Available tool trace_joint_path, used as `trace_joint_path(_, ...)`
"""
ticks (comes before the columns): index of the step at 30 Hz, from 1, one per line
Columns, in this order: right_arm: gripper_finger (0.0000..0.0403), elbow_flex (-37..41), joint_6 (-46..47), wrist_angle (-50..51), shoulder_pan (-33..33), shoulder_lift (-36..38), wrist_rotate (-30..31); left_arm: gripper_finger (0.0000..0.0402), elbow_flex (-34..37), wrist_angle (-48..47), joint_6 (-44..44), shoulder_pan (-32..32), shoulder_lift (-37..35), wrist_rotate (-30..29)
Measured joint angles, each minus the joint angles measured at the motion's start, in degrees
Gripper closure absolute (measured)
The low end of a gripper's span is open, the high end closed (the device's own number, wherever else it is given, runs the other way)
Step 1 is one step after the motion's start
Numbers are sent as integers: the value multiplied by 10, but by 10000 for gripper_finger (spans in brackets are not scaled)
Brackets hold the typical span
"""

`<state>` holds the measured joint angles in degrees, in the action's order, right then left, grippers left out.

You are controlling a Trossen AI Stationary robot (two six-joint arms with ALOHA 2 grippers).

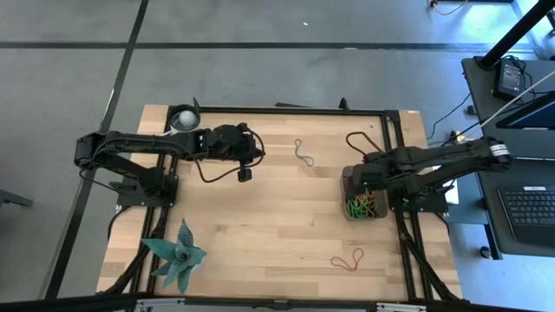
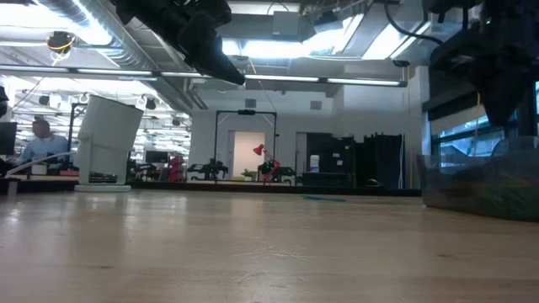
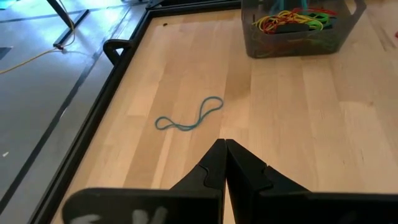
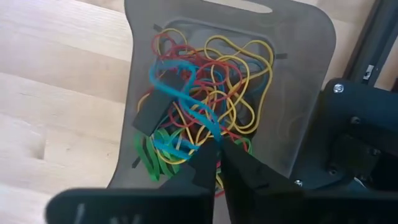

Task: Pick and place rubber bands into bin
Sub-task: Put the blue rubber band into the black bin

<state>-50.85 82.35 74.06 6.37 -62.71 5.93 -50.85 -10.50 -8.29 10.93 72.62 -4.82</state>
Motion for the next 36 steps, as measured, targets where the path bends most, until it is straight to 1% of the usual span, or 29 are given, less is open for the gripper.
trace_joint_path(8,327,0,1,1,0,-5,0,398,0,0,20,-3,0,0)
trace_joint_path(13,305,0,-3,4,2,-5,0,398,0,0,28,-4,0,0)
trace_joint_path(16,298,0,-28,15,5,-5,-3,398,0,4,32,-4,0,0)
trace_joint_path(20,297,0,-100,25,6,-5,-12,398,0,30,32,-4,0,0)
trace_joint_path(23,300,0,-125,2,4,-5,-1,398,0,79,33,-4,0,0)
trace_joint_path(26,310,0,-220,-24,5,-2,9,398,0,145,54,-4,0,-9)
trace_joint_path(29,340,0,-302,-45,21,18,9,398,-2,184,86,-4,0,-49)
trace_joint_path(32,387,0,-363,-56,37,65,9,398,-17,173,110,-4,0,-80)
trace_joint_path(33,394,0,-379,-58,41,85,10,398,-23,170,118,-4,0,-84)
trace_joint_path(36,390,0,-411,-67,51,155,22,398,-47,168,138,-14,15,-103)
